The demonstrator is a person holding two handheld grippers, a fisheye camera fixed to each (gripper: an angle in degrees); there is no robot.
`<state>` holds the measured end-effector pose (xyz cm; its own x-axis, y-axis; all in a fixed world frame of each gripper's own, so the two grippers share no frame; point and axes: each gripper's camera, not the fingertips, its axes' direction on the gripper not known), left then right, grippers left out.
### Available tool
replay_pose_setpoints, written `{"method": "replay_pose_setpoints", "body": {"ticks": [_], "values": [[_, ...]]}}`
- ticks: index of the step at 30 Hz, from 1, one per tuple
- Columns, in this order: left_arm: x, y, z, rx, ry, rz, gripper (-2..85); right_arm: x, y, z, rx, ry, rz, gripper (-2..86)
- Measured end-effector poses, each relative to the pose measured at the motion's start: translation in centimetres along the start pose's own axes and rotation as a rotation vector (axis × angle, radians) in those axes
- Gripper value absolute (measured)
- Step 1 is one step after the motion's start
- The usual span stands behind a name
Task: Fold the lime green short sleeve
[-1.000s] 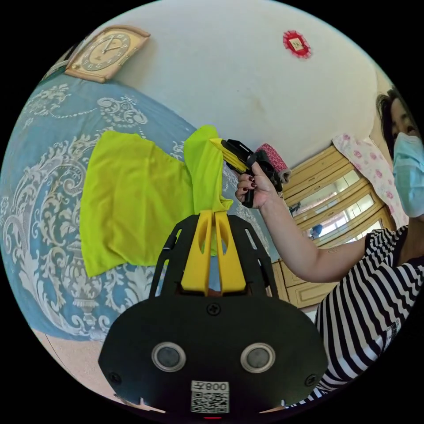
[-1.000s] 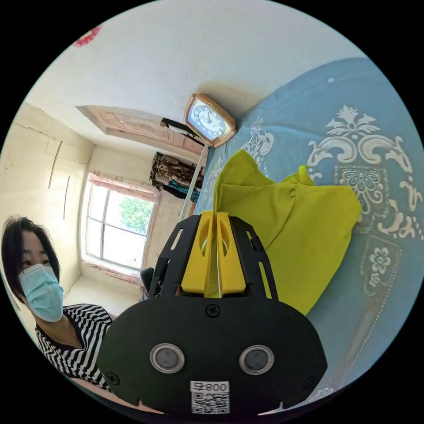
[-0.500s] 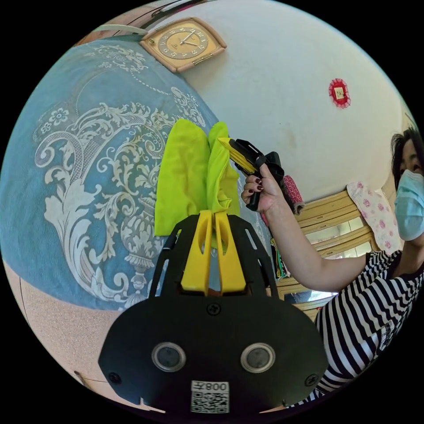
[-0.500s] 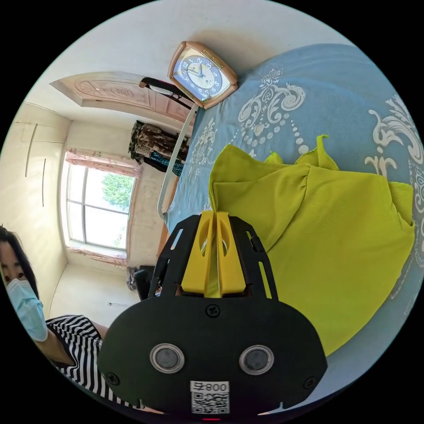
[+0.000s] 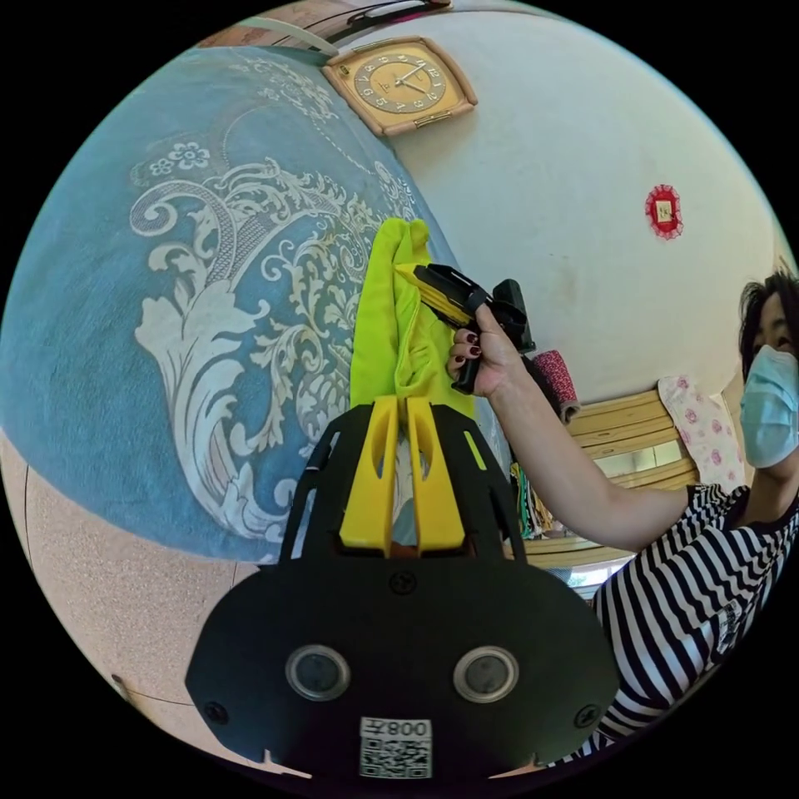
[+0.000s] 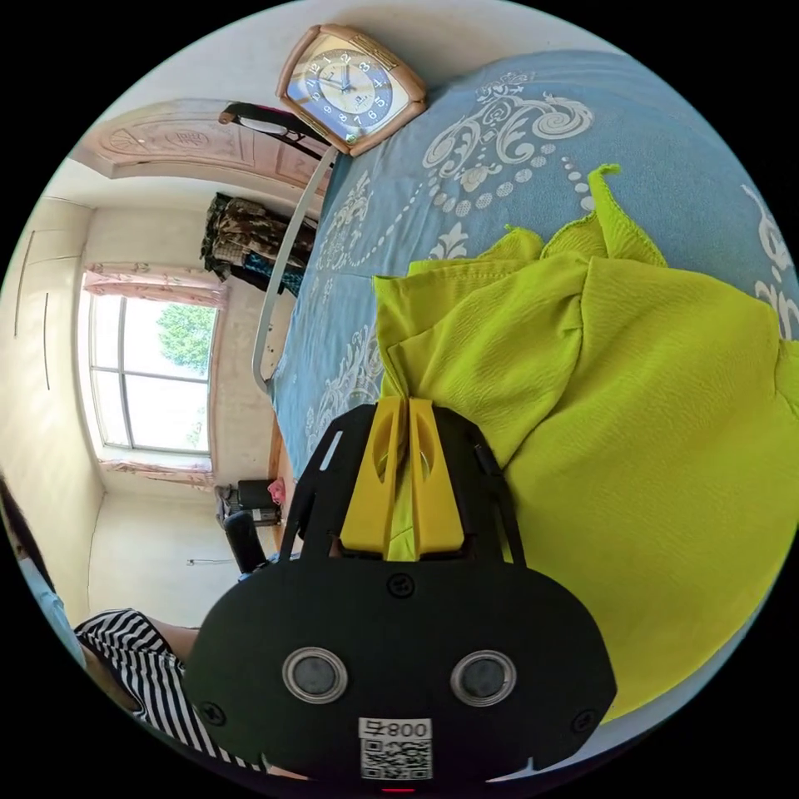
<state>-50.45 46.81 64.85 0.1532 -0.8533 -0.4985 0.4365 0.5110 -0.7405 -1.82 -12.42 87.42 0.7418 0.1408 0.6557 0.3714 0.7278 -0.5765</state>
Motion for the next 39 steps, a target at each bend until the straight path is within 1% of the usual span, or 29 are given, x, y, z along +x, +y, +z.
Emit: {"method": "replay_pose_setpoints", "body": {"ticks": [2, 6, 8, 10, 13, 15, 17, 21, 25, 27, 29, 33, 35, 37, 39], "values": [[-0.3, 0.1, -1.1, 0.024, -0.013, 0.0, 1.4, -0.3, 0.0, 0.1, 0.003, -0.062, -0.029, 3.5], [0.5, 0.1, -2.6, 0.073, -0.082, 0.052, 0.8, -1.2, 0.7, -1.0, 0.044, -0.137, -0.096, 2.7], [1.8, -0.1, -3.3, 0.108, -0.141, 0.128, 0.5, -1.8, 1.3, -1.8, 0.073, -0.112, -0.144, 1.5], [2.8, -0.5, -3.3, 0.111, -0.186, 0.193, 0.4, -1.6, 1.3, -1.2, 0.047, -0.055, -0.146, 0.8], [3.3, -1.5, -2.1, 0.069, -0.214, 0.266, 0.3, -0.4, 0.5, 1.8, -0.094, 0.061, -0.114, 0.4], [2.6, -2.2, -1.0, 0.026, -0.25, 0.264, 0.3, 0.2, 0.3, 2.6, -0.096, 0.054, -0.118, 0.3], [1.2, -3.1, 0.3, -0.052, -0.356, 0.231, 0.3, 0.6, 0.0, 2.5, -0.103, 0.038, -0.095, 0.4], [0.2, -3.6, -1.0, -0.031, -0.302, 0.202, 0.6, 0.4, 0.8, 0.6, -0.065, 0.013, -0.142, 0.9], [-0.8, -3.8, -3.5, 0.005, -0.207, 0.191, 1.8, 2.0, 4.6, -4.8, 0.044, -0.106, -0.162, 3.6], [-1.5, -3.9, -4.3, -0.005, -0.149, 0.184, 2.8, 3.6, 7.3, -7.1, 0.084, -0.1, -0.113, 5.5], [-2.2, -4.0, -4.7, -0.044, -0.096, 0.182, 4.4, 6.3, 11.3, -9.3, 0.103, -0.09, 0.0, 7.7], [-3.6, -4.2, -4.2, -0.128, -0.008, 0.128, 6.9, 10.3, 16.7, -10.2, 0.069, -0.111, 0.179, 9.3], [-4.9, -4.5, -3.7, -0.157, 0.104, 0.061, 7.9, 12.3, 18.9, -9.9, 0.068, -0.181, 0.259, 9.7], [-5.6, -4.7, -3.3, -0.178, 0.155, 0.031, 8.1, 13.3, 19.5, -9.4, 0.068, -0.208, 0.282, 9.5], [-6.1, -5.1, -3.0, -0.2, 0.175, 0.011, 8.2, 14.4, 19.6, -8.8, 0.077, -0.278, 0.295, 8.4]]}}
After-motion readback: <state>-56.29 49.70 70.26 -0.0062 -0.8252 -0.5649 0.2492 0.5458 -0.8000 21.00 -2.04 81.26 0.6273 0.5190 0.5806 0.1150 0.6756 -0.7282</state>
